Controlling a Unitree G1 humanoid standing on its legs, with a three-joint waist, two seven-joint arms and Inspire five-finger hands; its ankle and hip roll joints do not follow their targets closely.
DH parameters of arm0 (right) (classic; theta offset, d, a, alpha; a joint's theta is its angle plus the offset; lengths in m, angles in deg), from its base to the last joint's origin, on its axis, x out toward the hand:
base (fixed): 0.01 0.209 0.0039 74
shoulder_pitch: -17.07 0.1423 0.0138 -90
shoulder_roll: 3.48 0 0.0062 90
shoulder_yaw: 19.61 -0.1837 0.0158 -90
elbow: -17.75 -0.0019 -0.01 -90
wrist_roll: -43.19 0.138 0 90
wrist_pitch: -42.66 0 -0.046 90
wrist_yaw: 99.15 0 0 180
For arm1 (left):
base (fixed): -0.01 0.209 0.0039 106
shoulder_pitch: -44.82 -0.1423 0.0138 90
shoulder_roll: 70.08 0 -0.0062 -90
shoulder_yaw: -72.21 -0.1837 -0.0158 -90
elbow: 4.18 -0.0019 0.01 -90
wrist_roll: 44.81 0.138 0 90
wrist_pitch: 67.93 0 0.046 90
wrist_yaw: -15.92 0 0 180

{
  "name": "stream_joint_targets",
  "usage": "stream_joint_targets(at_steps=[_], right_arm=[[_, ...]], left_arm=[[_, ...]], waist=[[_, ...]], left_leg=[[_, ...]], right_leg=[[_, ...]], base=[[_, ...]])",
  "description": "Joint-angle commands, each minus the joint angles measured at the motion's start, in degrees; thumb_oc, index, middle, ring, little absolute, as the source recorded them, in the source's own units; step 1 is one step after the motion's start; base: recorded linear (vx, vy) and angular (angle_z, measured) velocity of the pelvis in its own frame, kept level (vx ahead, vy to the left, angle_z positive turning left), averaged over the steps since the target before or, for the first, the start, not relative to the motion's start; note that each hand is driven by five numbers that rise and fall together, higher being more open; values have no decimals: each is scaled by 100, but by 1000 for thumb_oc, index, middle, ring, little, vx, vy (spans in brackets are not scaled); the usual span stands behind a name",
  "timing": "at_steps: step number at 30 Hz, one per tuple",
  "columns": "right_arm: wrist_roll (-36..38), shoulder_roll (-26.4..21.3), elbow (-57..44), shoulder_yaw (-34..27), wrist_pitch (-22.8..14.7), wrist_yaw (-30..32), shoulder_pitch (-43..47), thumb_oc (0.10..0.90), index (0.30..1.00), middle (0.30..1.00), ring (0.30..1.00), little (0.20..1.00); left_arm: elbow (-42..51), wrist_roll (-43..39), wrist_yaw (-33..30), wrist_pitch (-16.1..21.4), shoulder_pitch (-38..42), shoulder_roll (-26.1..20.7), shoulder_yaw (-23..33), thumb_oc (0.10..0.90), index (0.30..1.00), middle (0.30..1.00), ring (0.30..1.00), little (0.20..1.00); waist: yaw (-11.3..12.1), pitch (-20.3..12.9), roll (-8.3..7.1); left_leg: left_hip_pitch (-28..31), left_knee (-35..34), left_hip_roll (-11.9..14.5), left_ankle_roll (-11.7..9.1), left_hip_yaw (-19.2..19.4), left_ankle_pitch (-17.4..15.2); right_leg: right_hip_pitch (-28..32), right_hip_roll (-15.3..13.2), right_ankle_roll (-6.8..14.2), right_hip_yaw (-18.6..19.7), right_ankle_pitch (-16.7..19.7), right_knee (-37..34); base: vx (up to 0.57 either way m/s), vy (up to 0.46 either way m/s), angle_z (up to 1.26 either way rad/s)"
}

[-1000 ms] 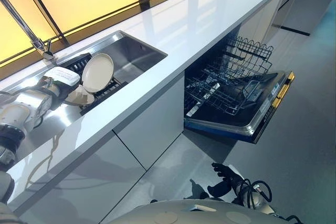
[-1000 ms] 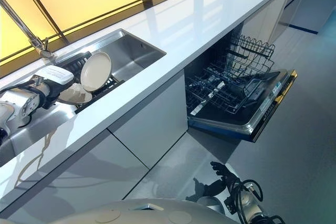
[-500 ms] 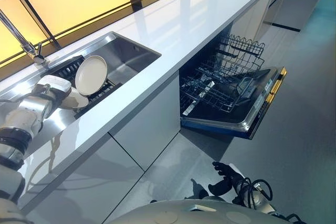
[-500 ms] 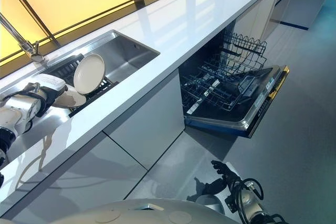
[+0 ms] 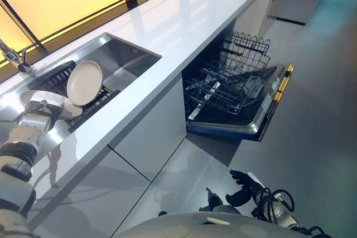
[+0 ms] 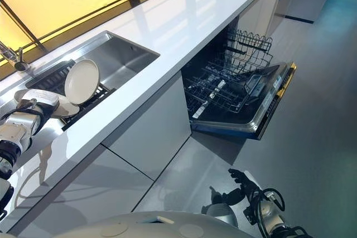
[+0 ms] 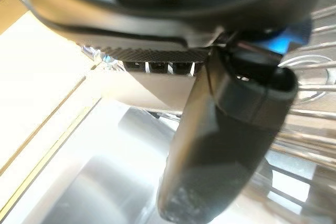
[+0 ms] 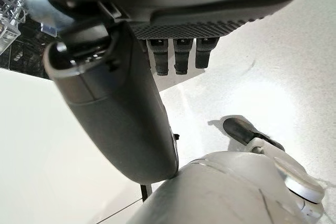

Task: Pick up plates and place into dishwasher.

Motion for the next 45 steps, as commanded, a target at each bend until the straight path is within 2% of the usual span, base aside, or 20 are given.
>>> stream_joint_targets(at_steps=[1, 2, 8, 12, 20, 28, 34, 40, 45], right_arm=[[-92, -254, -73, 15, -374, 12, 301, 800, 900, 900, 900, 900], [-109, -270, -52, 5, -420, -16, 311, 800, 900, 900, 900, 900], [-44, -344, 17, 83, -571, -84, 383, 800, 900, 900, 900, 900], [-73, -311, 184, 112, -662, -88, 420, 800, 900, 900, 900, 900], [-141, -261, 190, 98, -690, -102, 392, 800, 900, 900, 900, 900], [-61, -210, 188, 92, -684, -81, 367, 800, 900, 900, 900, 900], [38, -185, 75, 69, -616, -102, 327, 800, 900, 900, 900, 900], [123, -134, -86, 60, -480, -77, 263, 800, 900, 900, 900, 900], [148, -104, -163, 38, -415, -54, 242, 800, 900, 900, 900, 900]], left_arm=[[-427, 148, -967, -634, 559, -230, 418, 199, 385, 385, 385, 299], [-407, 436, -1286, -735, 584, -213, 484, 100, 300, 300, 300, 200], [-465, 564, -1893, -1018, 563, -106, 639, 100, 300, 300, 300, 200], [-443, 501, -2115, -993, 726, -119, 701, 100, 300, 300, 300, 200], [-120, 364, -1986, -1037, 1103, -404, 602, 100, 300, 300, 300, 200], [290, 213, -1826, -921, 1245, -953, 644, 100, 300, 300, 300, 200], [761, -108, -1757, -758, 1310, -1451, 805, 100, 300, 300, 300, 200], [1097, -448, -1644, -733, 1150, -1715, 1083, 100, 300, 300, 300, 200], [1255, -702, -1860, -559, 935, -1885, 1382, 100, 300, 300, 300, 200]], waist=[[-52, 251, -13], [-52, 255, -29], [-34, 293, -100], [-15, 278, -108], [51, 208, -75], [165, 105, -25], [275, 33, 0], [367, 2, 8], [407, -20, 12]], left_leg=[[-158, 437, -599, 565, 84, -833], [-159, 433, -603, 571, 81, -835], [-252, 481, -609, 591, 94, -840], [-270, 498, -624, 590, 77, -851], [-251, 511, -637, 573, -7, -871], [-187, 474, -638, 536, -118, -880], [-138, 468, -623, 505, -205, -885], [-102, 445, -616, 492, -292, -887], [-85, 443, -602, 481, -319, -891]], right_leg=[[-162, 46, 368, -25, -369, 452], [-174, 46, 369, -12, -368, 462], [-287, 29, 374, 43, -341, 516], [-312, 7, 388, 67, -342, 538], [-248, -51, 394, -28, -367, 520], [-129, -67, 385, -164, -400, 450], [-15, -65, 359, -291, -438, 398], [51, -77, 352, -387, -454, 361], [79, -80, 347, -426, -481, 372]], base=[[58, 99, -7], [46, 81, -5], [22, 64, -1], [19, 25, -4], [4, -3, -2], [-27, -44, 5], [-40, -60, 10], [-38, -54, 10], [-33, -35, 9]])
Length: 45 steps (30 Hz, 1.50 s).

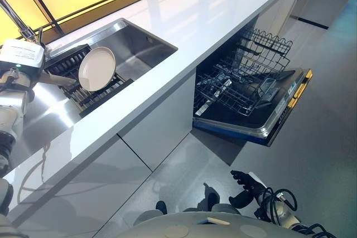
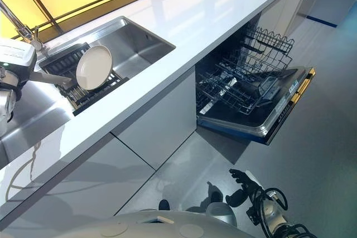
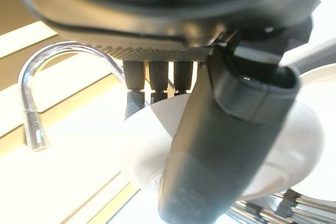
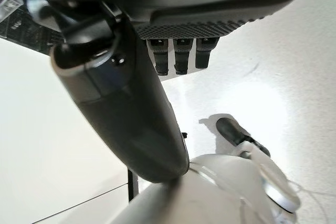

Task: Pick up plates and place into dishwasher.

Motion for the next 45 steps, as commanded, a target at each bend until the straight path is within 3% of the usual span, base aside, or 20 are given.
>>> stream_joint_targets(at_steps=[1, 6, 11, 16, 18, 21, 22, 26, 28, 32, 39, 45], right_arm=[[150, -82, -359, 33, -170, 79, 162, 800, 900, 900, 900, 900], [296, -47, -460, 5, -244, 210, 126, 800, 900, 900, 900, 900], [729, -2, -1208, -185, -376, 565, 39, 800, 900, 900, 900, 900], [1376, 92, -2504, -409, -545, 627, -3, 800, 900, 900, 900, 900], [1711, 171, -2852, -469, -635, 596, 1, 800, 900, 900, 900, 900], [1948, 322, -3489, -645, -1203, 1021, 71, 800, 900, 900, 900, 900], [1958, 343, -3808, -724, -1145, 1100, 110, 800, 900, 900, 900, 900], [1506, 342, -4887, -904, -1259, 1640, 251, 800, 900, 900, 900, 900], [803, 238, -5422, -958, -1386, 2145, 378, 800, 900, 900, 900, 900], [-102, -177, -6300, -1058, -1249, 2774, 726, 800, 900, 900, 900, 900], [-216, -1029, -7116, -1081, -1296, 2108, 1341, 800, 900, 900, 900, 900], [118, -1251, -7532, -712, -987, 1349, 1802, 800, 900, 900, 900, 900]], left_arm=[[131, -266, -470, -175, 722, -933, 785, 100, 300, 300, 300, 200], [414, -871, -884, 23, 636, -1055, 1039, 100, 300, 300, 300, 200], [1092, -1718, -1447, 233, 253, -1114, 1604, 100, 300, 300, 300, 200], [2310, -2111, -1808, 473, -687, -741, 2716, 100, 300, 300, 300, 200], [2689, -2388, -1744, 735, -891, -550, 2972, 100, 300, 300, 300, 200], [3243, -3009, -1505, 1080, -1010, -181, 3057, 100, 300, 300, 300, 200], [3372, -3064, -1481, 1138, -1046, -70, 3076, 100, 300, 300, 300, 200], [3802, -3462, -1270, 1342, -1146, 322, 3081, 100, 300, 300, 300, 200], [4045, -3691, -1086, 1424, -1183, 547, 3061, 100, 300, 300, 300, 200], [4466, -4063, -808, 1592, -1295, 870, 2969, 100, 300, 300, 300, 200], [4873, -4546, -156, 1734, -1160, 1073, 2616, 100, 300, 300, 300, 200], [5190, -4700, 212, 1757, -957, 1292, 2272, 100, 300, 300, 300, 200]], waist=[[34, -309, 162], [57, -345, 148], [77, -368, 111], [87, -374, 51], [78, -383, 41], [59, -396, 24], [45, -401, 25], [18, -402, 35], [25, -404, 36], [86, -406, 27], [186, -428, -46], [242, -459, -101]], left_leg=[[-109, 431, -569, 458, 15, -914], [-77, 382, -552, 445, 1, -896], [-53, 344, -533, 442, -20, -884], [-11, 294, -504, 441, -28, -879], [18, 234, -481, 428, -9, -856], [74, 153, -446, 415, 18, -839], [84, 145, -438, 417, 33, -838], [91, 147, -422, 439, 70, -840], [96, 143, -416, 449, 72, -834], [90, 160, -417, 456, 73, -826], [40, 216, -417, 432, 68, -796], [9, 192, -412, 396, 51, -748]], right_leg=[[-110, -14, 325, -96, -466, 372], [-85, -5, 318, -117, -477, 367], [-71, 5, 299, -104, -483, 365], [-64, 14, 260, -73, -507, 380], [-48, 22, 248, -90, -512, 364], [-22, 37, 244, -105, -532, 351], [-22, 41, 250, -92, -536, 356], [-44, 54, 253, -39, -555, 390], [-48, 65, 253, -12, -563, 400], [-25, 83, 242, 10, -568, 385], [7, 106, 217, -31, -580, 385], [45, 115, 193, -85, -562, 310]], base=[[0, 0, 0], [-5, -6, 0], [-11, -17, 5], [-3, -2, 1], [0, 0, 0], [-8, -3, 2], [0, 0, 0], [-5, 0, -2], [-6, -6, -12], [-1, -4, -4], [1, -3, -1], [-5, -18, 1]])
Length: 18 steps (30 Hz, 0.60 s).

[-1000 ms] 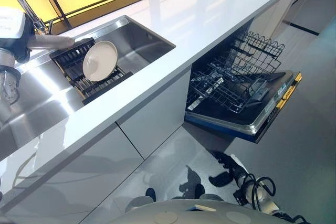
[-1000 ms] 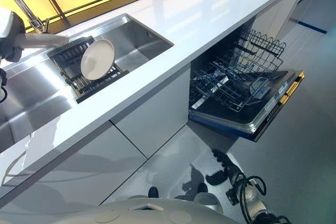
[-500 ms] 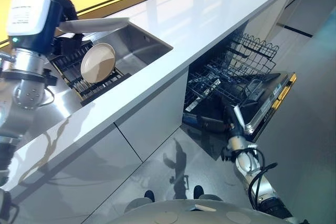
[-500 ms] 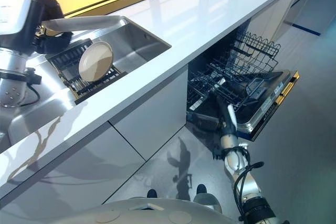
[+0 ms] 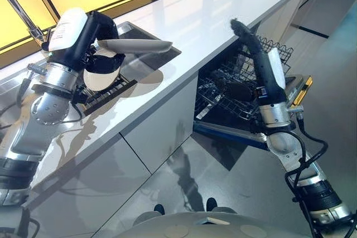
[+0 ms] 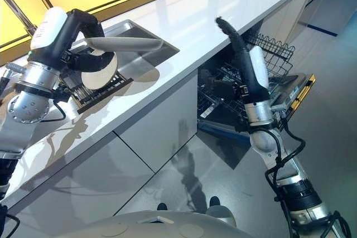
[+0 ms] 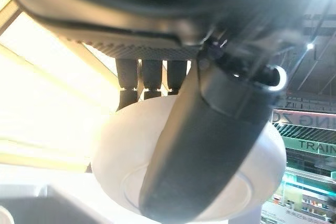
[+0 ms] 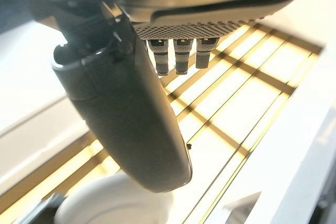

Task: Pick up plates and place into dishwasher.

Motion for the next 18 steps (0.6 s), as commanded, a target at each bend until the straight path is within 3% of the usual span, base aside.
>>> stream_joint_targets(at_steps=[1, 16, 17, 18], right_arm=[[357, -211, -731, 83, -201, -258, 885, 800, 900, 900, 900, 900], [862, 143, -902, 822, 416, -639, 1465, 800, 900, 900, 900, 900], [885, 191, -900, 849, 429, -602, 1459, 331, 498, 498, 498, 431], [874, 216, -890, 864, 425, -584, 1454, 100, 300, 300, 300, 200]], left_arm=[[502, -345, -80, 271, 891, -129, -64, 100, 300, 300, 300, 200], [1070, -1093, 746, 129, 1531, 405, -1052, 100, 300, 300, 300, 200], [1131, -1134, 830, 103, 1537, 483, -1109, 100, 300, 300, 300, 200], [1152, -1141, 842, 96, 1544, 507, -1139, 100, 300, 300, 300, 200]], waist=[[91, -328, -22], [113, -316, -38], [106, -320, -37], [105, -320, -37]], left_leg=[[-29, 188, -425, 389, 15, -768], [-28, 141, -429, 352, 2, -719], [-27, 135, -428, 352, 9, -719], [-29, 138, -428, 351, 14, -718]], right_leg=[[14, 105, 202, -128, -574, 305], [56, 88, 208, -225, -556, 271], [54, 90, 208, -222, -559, 271], [53, 88, 210, -223, -558, 271]], base=[[0, 0, 0], [-1, -1, 1], [0, 0, 0], [0, 0, 0]])
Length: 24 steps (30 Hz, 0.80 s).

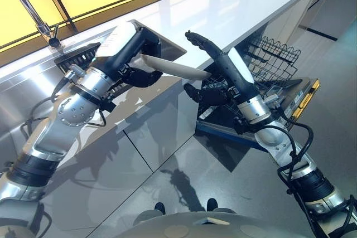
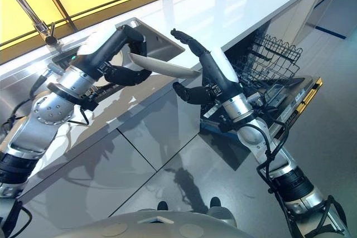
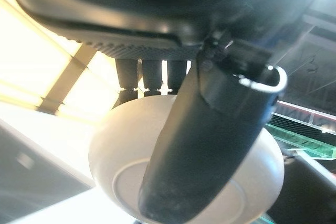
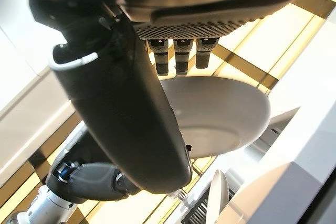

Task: Pick up plates and place into dishwasher.

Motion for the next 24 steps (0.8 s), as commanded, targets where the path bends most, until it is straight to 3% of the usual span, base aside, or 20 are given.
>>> stream_joint_targets(at_steps=[1, 6, 13, 20, 21, 22, 23, 24], right_arm=[[394, 283, -695, -23, -288, 256, 859, 100, 300, 300, 300, 200], [327, 388, -685, -33, -299, 430, 725, 100, 300, 300, 300, 200], [-31, 369, -742, -266, -402, 887, 650, 100, 300, 300, 300, 200], [-330, 305, -736, -602, -473, 1584, 656, 100, 300, 300, 300, 200], [-382, 295, -729, -638, -491, 1654, 653, 100, 300, 300, 300, 200], [-403, 259, -697, -737, -527, 1751, 665, 100, 300, 300, 300, 200], [-443, 234, -670, -805, -540, 1821, 692, 100, 300, 300, 300, 200], [-511, 210, -642, -854, -560, 1907, 712, 100, 300, 300, 300, 200]], left_arm=[[417, -518, -64, 183, 1044, 89, -80, 100, 300, 300, 300, 200], [515, -523, -116, 163, 1044, 168, -190, 100, 300, 300, 300, 200], [544, -358, -547, 266, 905, 138, 73, 119, 316, 316, 316, 219], [450, -182, -814, 302, 534, 90, 396, 202, 387, 387, 387, 302], [437, -178, -842, 297, 495, 82, 426, 309, 479, 479, 479, 409], [397, -193, -897, 311, 411, 74, 499, 594, 724, 724, 724, 694], [370, -190, -917, 287, 358, 83, 552, 800, 900, 900, 900, 900], [335, -187, -908, 287, 318, 89, 590, 800, 900, 900, 900, 900]], waist=[[13, -321, -41], [-21, -322, -33], [10, -308, -33], [67, -291, -21], [72, -291, -19], [91, -292, -21], [104, -293, -23], [115, -293, -23]], left_leg=[[2, 136, -421, 349, 83, -719], [11, 113, -420, 351, 118, -715], [3, 113, -413, 344, 108, -711], [-2, 135, -410, 333, 80, -719], [-3, 140, -409, 333, 78, -722], [-4, 142, -412, 333, 61, -721], [-4, 142, -414, 332, 49, -721], [-2, 142, -415, 332, 37, -720]], right_leg=[[61, 93, 212, -162, -554, 270], [56, 110, 222, -131, -533, 238], [63, 109, 222, -149, -523, 218], [80, 100, 216, -194, -530, 218], [80, 97, 216, -202, -531, 221], [85, 97, 215, -214, -532, 219], [90, 97, 213, -224, -533, 217], [98, 97, 211, -234, -535, 214]], base=[[0, 0, 0], [0, 0, 0], [0, 0, 0], [0, 0, 0], [0, 0, 0], [0, 0, 0], [0, 0, 0], [11, -12, 4]])
